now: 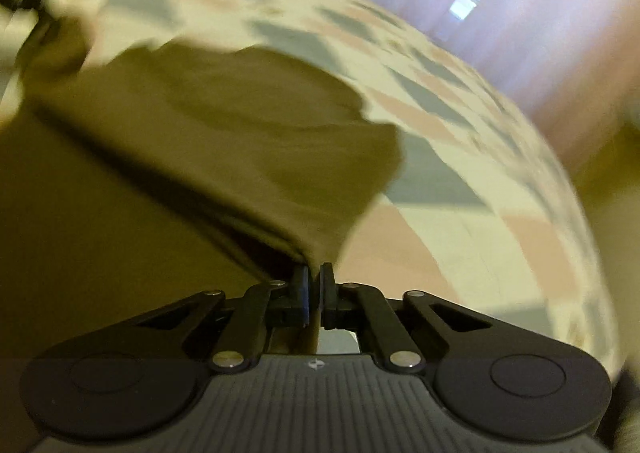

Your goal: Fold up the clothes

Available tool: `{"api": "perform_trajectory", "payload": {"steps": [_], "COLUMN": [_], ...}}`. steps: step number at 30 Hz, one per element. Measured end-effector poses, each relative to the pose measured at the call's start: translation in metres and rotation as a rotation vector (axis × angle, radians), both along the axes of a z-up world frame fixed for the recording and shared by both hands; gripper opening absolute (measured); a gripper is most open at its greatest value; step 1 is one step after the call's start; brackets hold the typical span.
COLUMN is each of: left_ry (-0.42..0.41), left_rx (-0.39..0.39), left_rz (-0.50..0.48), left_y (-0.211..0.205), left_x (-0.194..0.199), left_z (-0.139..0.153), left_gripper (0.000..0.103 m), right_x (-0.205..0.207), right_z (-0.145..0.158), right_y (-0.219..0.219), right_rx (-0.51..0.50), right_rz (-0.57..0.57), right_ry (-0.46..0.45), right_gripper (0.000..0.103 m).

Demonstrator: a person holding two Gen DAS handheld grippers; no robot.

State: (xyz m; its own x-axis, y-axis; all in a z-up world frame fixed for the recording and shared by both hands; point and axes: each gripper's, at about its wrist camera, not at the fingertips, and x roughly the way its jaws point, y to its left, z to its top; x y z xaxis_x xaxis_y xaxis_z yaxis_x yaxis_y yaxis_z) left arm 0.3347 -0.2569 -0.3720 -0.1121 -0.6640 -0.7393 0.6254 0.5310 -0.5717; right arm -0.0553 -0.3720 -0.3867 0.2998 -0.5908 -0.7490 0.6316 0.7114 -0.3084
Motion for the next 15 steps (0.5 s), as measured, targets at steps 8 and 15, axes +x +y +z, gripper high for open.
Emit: {"api": "perform_trajectory", "payload": {"steps": [8, 15], "left_ry": [0.018, -0.03], "left_rx": [0.148, 0.122], "left_rz": [0.056, 0.052], "left_y": [0.005, 0.004], "left_x": [-0.02, -0.022], "left_z": [-0.042, -0.026], "left_gripper": [0.006, 0.006], "right_x": [-0.067, -0.06], "right_z": [-0.019, 0.049], "right_y": [-0.056, -0.074], "right_rx": [0.404, 0.354], "right_rz": [-0.389, -0.251], "right_ry": [-0.246, -0.267], "right_gripper": [0.023, 0.027]}}
